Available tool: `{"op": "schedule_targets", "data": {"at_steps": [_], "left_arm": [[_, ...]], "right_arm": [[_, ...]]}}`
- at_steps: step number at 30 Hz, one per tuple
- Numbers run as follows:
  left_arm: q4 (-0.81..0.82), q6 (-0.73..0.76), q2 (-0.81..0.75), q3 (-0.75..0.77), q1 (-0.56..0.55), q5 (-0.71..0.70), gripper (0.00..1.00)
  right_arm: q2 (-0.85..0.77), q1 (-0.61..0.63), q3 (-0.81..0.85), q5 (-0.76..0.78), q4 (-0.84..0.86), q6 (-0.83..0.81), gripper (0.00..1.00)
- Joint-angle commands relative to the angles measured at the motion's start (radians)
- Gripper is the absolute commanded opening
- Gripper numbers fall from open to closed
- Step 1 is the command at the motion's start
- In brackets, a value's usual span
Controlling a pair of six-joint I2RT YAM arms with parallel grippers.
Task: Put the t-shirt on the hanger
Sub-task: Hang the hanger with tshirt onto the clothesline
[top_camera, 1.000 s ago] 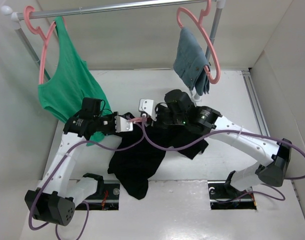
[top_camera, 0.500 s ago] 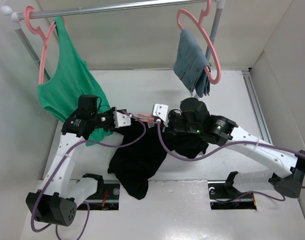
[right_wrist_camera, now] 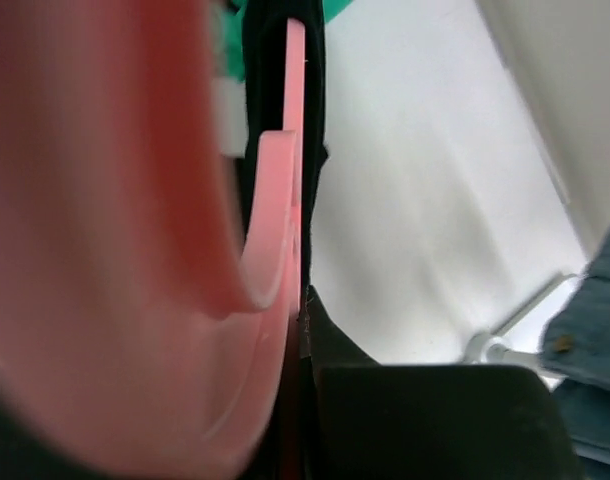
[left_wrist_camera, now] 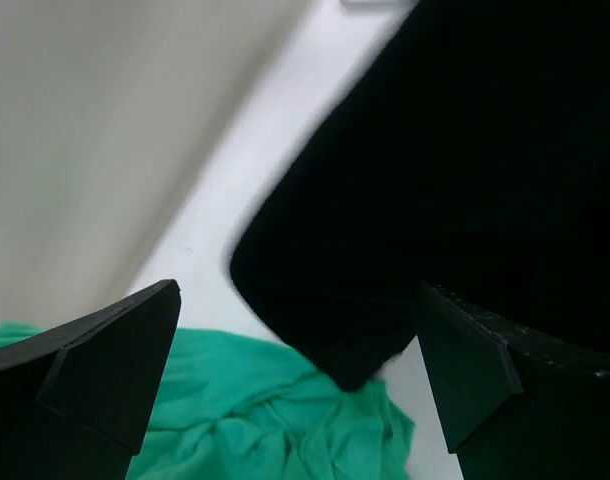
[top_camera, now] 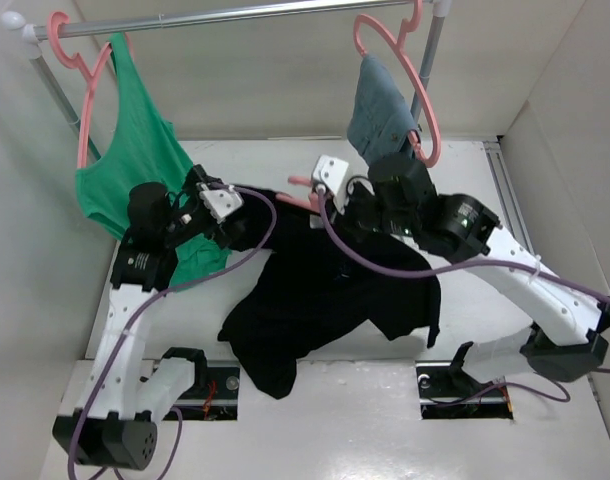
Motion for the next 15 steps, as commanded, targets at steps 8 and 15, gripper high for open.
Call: {"op": "schedule_targets", "data": {"at_steps": [8, 15], "left_arm": [[0.477, -0.476, -0.225, -0.069, 0.002, -0.248, 1.0], [0.371, -0.467, -0.225, -0.035, 0.002, -0.176, 1.0]], "right_arm": [[0.279, -0.144, 0.68, 0.105, -0.218, 0.078, 0.0], [0.393, -0.207, 0.968, 0.125, -0.168, 0.078, 0.0]]}}
